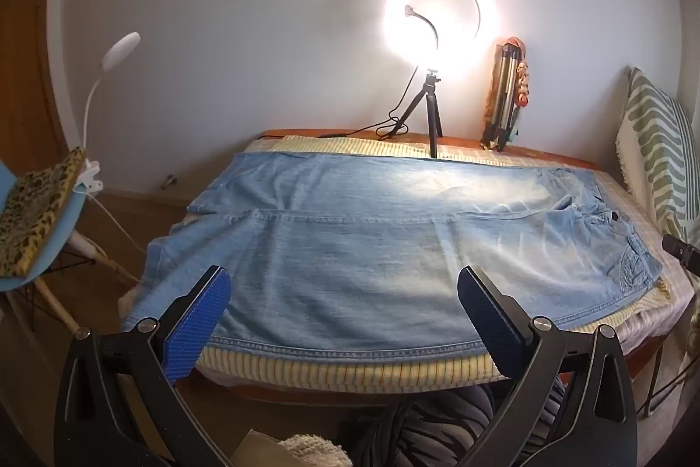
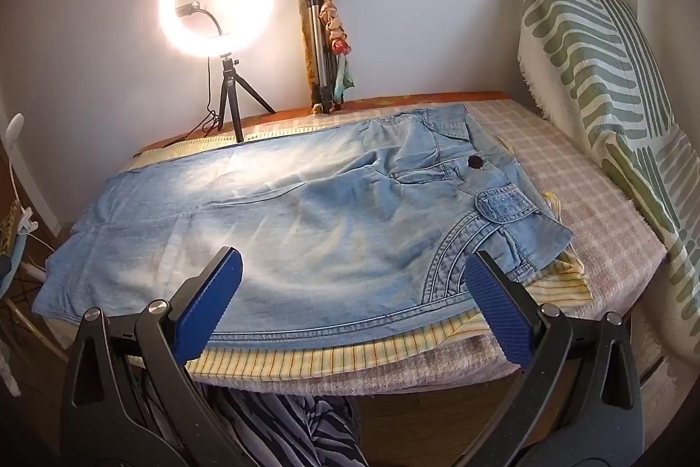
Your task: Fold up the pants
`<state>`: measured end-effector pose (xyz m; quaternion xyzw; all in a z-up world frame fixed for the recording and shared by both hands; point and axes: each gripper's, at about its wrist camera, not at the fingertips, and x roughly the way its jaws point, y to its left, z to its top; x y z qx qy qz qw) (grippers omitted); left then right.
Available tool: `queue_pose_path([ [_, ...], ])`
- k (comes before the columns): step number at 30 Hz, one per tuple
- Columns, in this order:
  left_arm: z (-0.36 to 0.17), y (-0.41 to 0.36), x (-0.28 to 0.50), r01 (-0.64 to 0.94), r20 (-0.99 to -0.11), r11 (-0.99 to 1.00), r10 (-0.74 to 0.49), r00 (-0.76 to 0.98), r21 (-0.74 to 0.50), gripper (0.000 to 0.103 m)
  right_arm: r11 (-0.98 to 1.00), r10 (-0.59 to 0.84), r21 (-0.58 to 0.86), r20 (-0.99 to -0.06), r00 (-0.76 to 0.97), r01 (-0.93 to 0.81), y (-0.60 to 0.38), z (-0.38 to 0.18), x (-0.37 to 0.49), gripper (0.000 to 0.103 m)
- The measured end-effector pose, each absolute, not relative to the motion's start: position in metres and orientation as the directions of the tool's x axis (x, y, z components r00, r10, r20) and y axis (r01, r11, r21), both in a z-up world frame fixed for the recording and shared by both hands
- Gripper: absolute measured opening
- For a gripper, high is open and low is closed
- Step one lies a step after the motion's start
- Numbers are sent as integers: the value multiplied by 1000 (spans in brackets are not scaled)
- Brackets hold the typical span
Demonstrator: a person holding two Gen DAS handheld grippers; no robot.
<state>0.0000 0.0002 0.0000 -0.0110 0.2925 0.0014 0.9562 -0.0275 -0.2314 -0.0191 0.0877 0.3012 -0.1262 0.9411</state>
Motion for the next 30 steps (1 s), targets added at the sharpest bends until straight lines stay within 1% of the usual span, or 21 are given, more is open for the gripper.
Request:
queue_pose_path([
  [6, 2, -2, 1, -5, -552, 1000, 0, 834, -7, 103, 953, -193, 79, -587, 786, 293, -231, -19, -28, 103],
  [30, 2, 3, -1, -27, -543, 999, 13, 840, -17, 103, 953, -192, 78, -589, 785, 292, -232, -20, -28, 103],
])
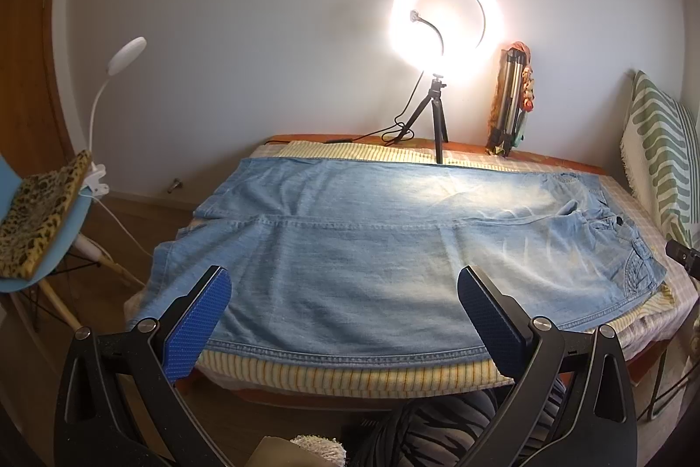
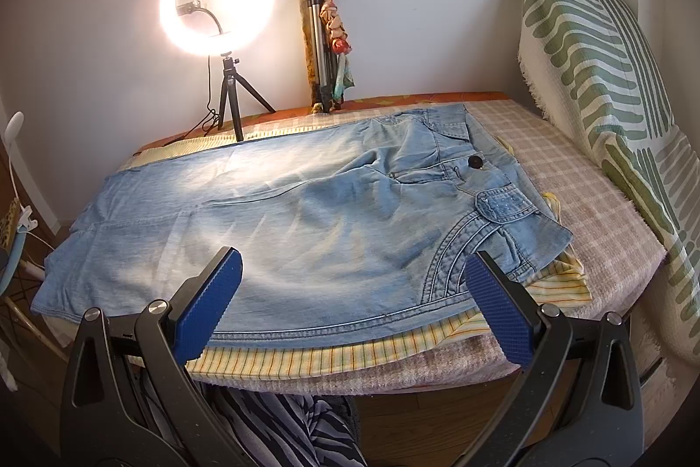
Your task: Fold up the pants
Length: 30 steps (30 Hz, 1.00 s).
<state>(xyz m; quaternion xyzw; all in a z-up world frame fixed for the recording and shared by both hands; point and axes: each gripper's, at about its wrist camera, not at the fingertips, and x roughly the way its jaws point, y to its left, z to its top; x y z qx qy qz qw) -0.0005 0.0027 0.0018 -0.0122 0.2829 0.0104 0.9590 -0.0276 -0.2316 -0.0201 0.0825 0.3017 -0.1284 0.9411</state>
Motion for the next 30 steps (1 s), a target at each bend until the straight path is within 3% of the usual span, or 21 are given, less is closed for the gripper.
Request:
queue_pose_path([
  [30, 0, 2, -2, -28, -548, 999, 9, 836, -25, 103, 954, -185, 82, -594, 783, 288, -229, -25, -24, 103],
])
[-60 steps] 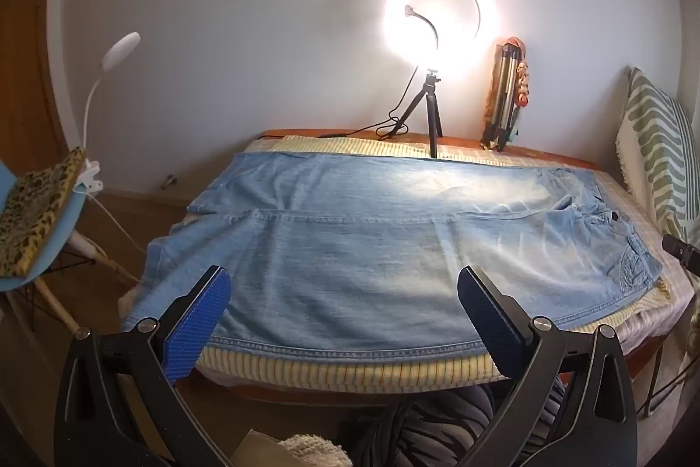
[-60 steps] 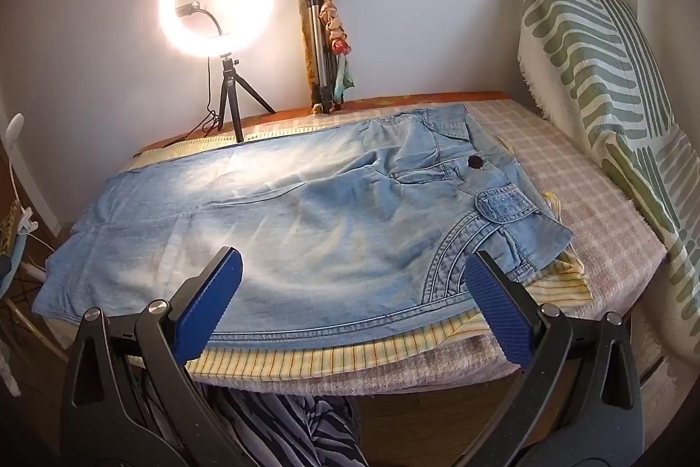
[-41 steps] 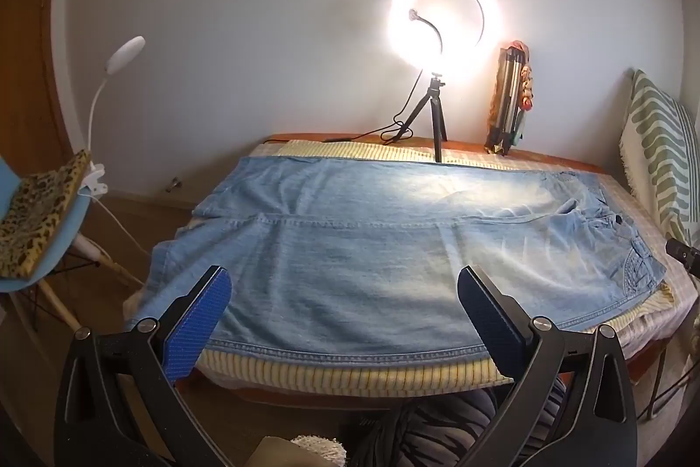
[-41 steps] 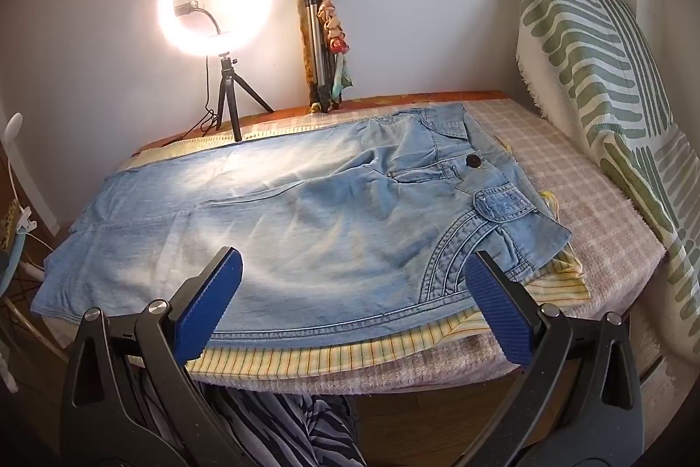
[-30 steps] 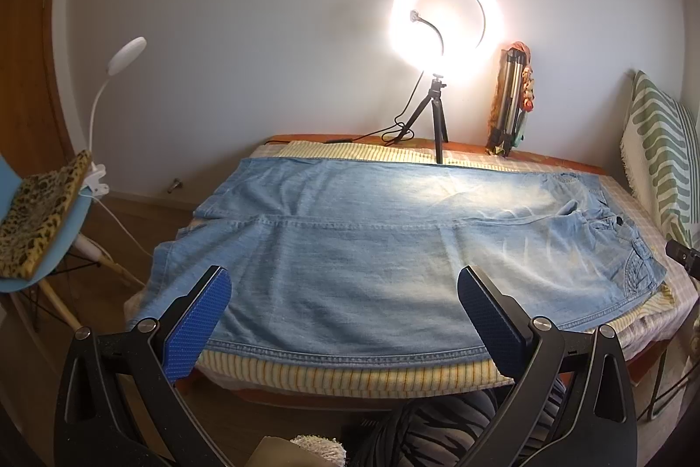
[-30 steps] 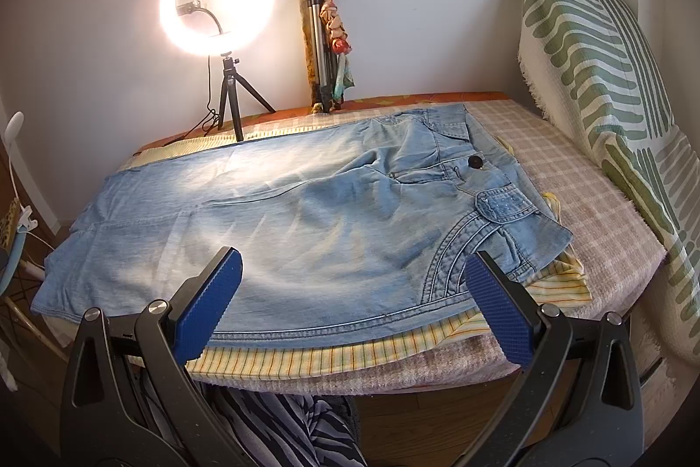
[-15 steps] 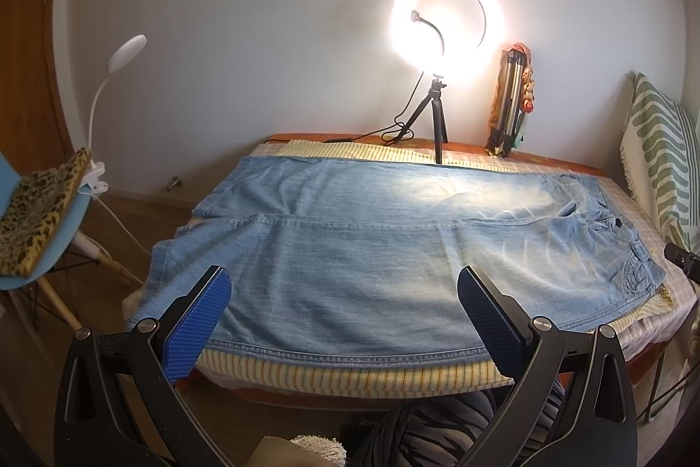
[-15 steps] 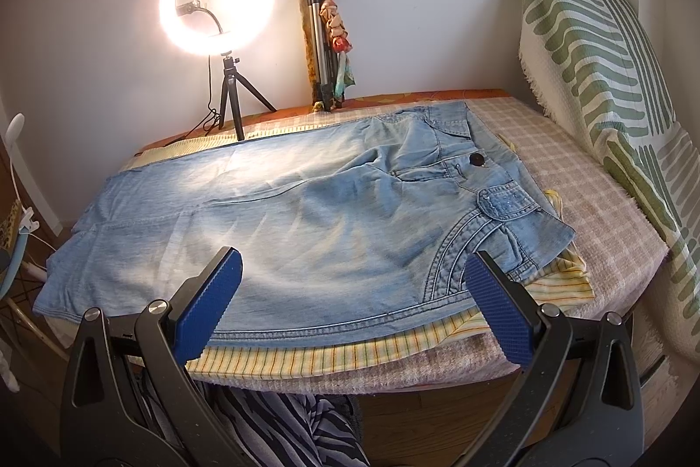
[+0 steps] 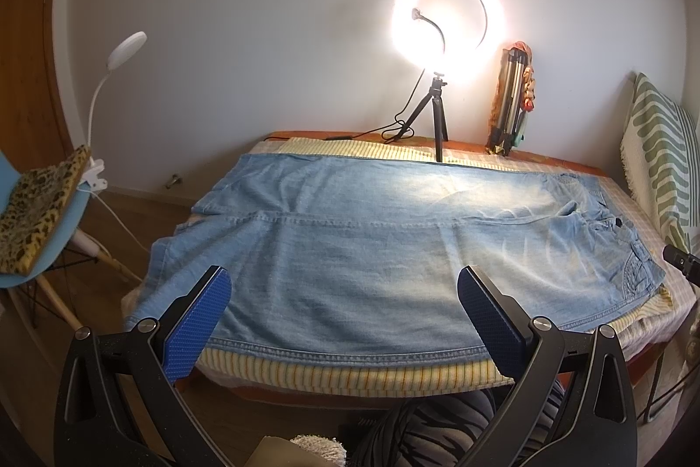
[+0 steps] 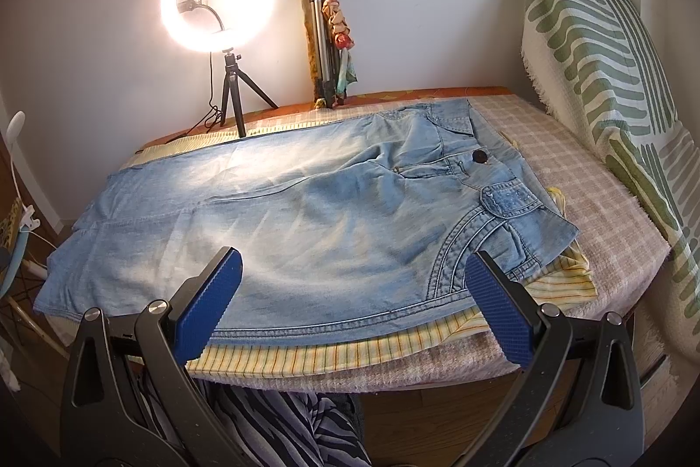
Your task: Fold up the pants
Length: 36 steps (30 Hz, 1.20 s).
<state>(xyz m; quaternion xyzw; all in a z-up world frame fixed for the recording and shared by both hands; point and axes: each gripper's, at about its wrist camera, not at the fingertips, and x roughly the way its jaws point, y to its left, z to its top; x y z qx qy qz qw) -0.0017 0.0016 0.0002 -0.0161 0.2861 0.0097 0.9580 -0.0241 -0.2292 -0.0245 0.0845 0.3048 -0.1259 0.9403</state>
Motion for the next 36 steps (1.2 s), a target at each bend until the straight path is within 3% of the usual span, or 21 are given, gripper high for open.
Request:
queue_pose_path([
  [26, -7, 5, 7, -33, -570, 999, 12, 822, -28, 103, 955, -172, 93, -605, 777, 283, -226, -30, -20, 103],
  [36, -20, 35, 21, -110, -612, 992, 55, 789, -53, 103, 958, -153, 105, -602, 784, 268, -226, -30, -12, 103],
])
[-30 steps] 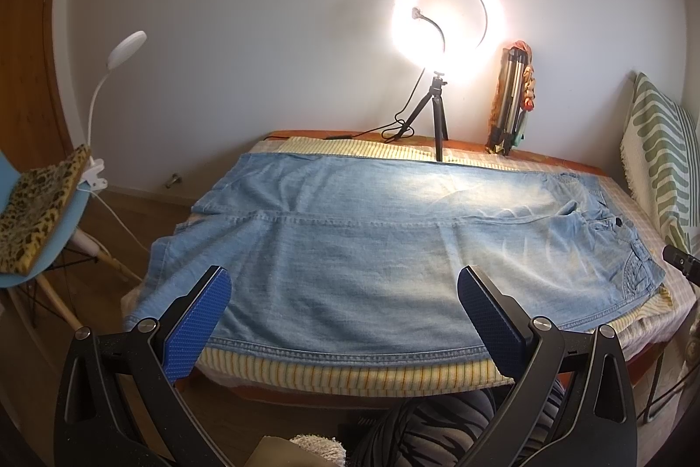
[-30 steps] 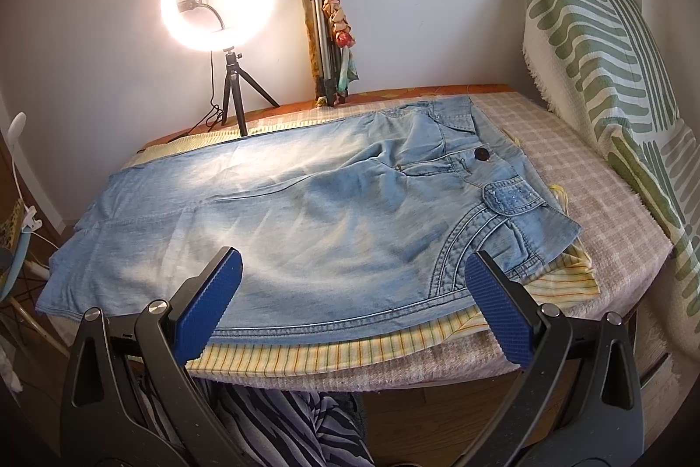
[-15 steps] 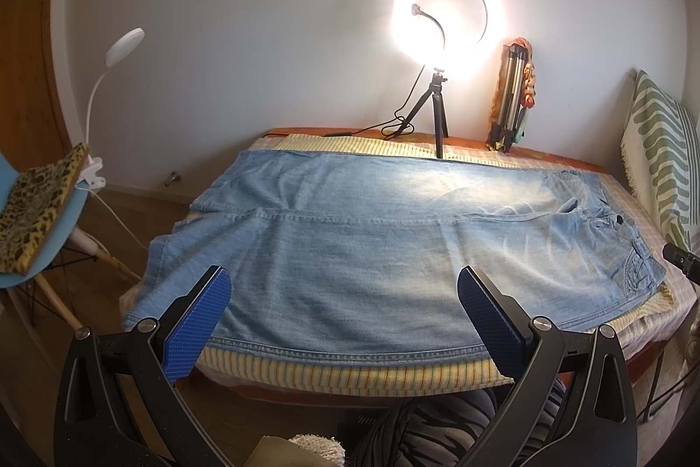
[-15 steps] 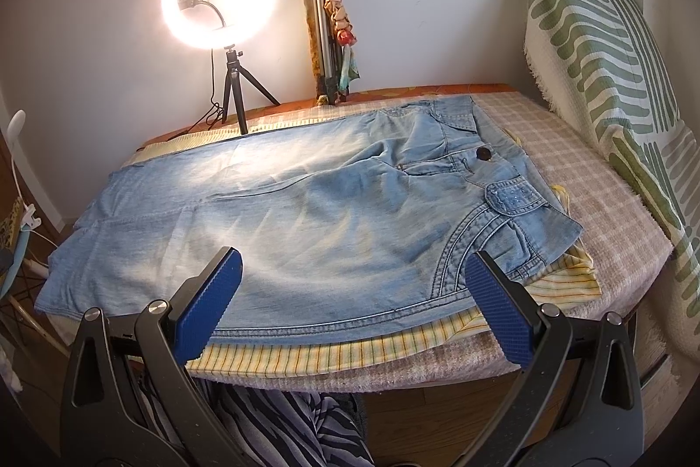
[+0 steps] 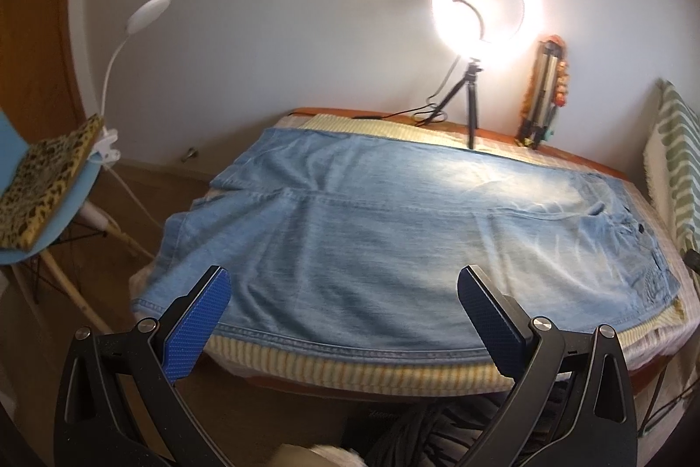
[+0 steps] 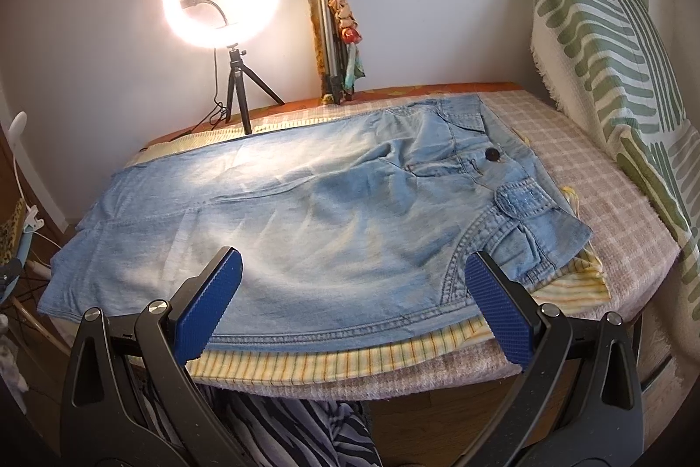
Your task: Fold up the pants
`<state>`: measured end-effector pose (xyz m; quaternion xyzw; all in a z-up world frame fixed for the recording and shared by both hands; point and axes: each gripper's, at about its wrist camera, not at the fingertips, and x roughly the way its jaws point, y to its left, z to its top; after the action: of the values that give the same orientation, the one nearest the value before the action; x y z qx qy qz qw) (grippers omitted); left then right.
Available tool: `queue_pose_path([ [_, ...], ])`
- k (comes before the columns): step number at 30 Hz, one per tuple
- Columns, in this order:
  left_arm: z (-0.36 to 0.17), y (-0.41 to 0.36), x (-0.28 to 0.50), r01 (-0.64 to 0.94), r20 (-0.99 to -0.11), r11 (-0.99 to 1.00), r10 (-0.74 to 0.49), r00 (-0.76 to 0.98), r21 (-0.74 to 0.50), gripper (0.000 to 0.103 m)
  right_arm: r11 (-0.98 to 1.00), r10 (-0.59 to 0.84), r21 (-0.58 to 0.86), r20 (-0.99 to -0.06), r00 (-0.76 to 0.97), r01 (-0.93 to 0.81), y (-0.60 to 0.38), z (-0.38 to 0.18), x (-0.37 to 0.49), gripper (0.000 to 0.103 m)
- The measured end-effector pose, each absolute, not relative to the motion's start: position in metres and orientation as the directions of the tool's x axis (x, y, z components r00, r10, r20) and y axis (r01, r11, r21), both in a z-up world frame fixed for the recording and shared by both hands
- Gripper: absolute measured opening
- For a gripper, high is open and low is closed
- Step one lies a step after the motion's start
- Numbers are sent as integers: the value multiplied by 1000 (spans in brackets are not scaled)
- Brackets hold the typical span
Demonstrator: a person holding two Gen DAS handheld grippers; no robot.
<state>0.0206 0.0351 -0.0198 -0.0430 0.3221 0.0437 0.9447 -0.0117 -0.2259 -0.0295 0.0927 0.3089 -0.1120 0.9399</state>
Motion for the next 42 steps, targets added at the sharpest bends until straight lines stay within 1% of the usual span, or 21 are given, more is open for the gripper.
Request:
queue_pose_path([
  [14, -35, 94, 45, -179, -670, 978, 64, 740, -105, 102, 978, -140, 36, -606, 783, 203, -217, -14, 32, 103],
  [18, -39, 116, 46, -220, -676, 971, 99, 730, -95, 102, 982, -137, 21, -603, 786, 187, -212, -12, 42, 103],
  [20, -40, 128, 46, -232, -677, 968, 111, 727, -90, 98, 984, -129, 24, -593, 795, 177, -210, -10, 45, 103],
  [23, -39, 149, 45, -256, -676, 961, 122, 727, -102, 95, 986, -128, 11, -570, 811, 164, -203, -3, 50, 103],
  [25, -37, 161, 47, -263, -674, 958, 118, 729, -117, 94, 990, -106, 20, -553, 826, 140, -200, 0, 55, 103],
  [28, -32, 172, 53, -255, -669, 961, 117, 734, -111, 90, 996, -54, 35, -538, 841, 86, -197, 5, 67, 103],
  [33, -29, 173, 81, -209, -668, 972, 86, 740, -105, 86, 1000, -16, -23, -569, 822, 4, -191, 12, 105, 103],
  [37, -28, 165, 109, -180, -668, 977, 56, 742, -118, 85, 999, 50, 14, -610, 791, -52, -198, 16, 143, 103],
  [42, -30, 146, 147, -129, -671, 984, 15, 741, -120, 83, 995, 101, 70, -651, 752, -73, -212, 13, 197, 103],
])
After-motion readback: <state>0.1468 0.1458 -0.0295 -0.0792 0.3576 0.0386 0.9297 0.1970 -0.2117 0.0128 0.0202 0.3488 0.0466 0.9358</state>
